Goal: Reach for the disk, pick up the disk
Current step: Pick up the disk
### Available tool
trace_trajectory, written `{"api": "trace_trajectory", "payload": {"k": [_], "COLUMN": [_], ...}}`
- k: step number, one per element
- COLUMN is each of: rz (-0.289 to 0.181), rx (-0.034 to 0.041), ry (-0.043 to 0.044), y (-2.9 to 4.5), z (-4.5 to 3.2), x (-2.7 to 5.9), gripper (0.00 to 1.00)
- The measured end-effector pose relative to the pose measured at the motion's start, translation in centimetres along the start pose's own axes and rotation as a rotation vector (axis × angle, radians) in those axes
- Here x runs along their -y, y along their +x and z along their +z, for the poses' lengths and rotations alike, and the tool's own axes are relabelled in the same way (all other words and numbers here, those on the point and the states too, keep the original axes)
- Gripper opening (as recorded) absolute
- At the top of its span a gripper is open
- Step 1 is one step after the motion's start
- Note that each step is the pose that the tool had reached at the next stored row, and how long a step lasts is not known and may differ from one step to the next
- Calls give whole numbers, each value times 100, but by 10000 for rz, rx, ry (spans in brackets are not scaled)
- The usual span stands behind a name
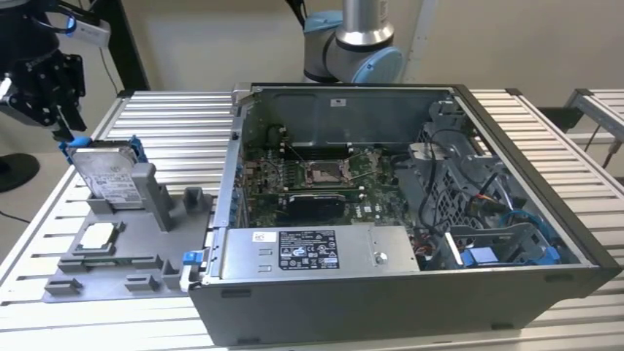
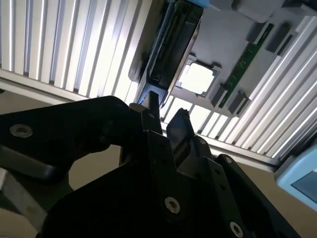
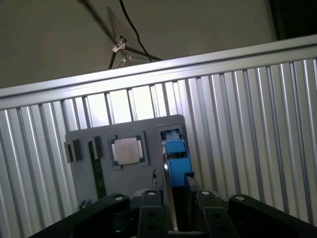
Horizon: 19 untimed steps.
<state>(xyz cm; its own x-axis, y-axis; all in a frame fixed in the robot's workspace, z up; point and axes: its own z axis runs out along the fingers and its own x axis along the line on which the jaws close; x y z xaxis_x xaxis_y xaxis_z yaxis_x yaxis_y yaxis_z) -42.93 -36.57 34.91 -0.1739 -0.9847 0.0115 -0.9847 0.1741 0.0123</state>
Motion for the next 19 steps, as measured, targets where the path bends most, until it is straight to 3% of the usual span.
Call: {"api": "trace_trajectory", "payload": {"k": [5,15,19], "rz": [-496,-1574,-1695], "rx": [-73,-79,-67], "ry": [17,107,164], "y": [-4,-15,-42], "z": [63,190,248], "x": [16,17,14], "gripper": [100,100,100]}}
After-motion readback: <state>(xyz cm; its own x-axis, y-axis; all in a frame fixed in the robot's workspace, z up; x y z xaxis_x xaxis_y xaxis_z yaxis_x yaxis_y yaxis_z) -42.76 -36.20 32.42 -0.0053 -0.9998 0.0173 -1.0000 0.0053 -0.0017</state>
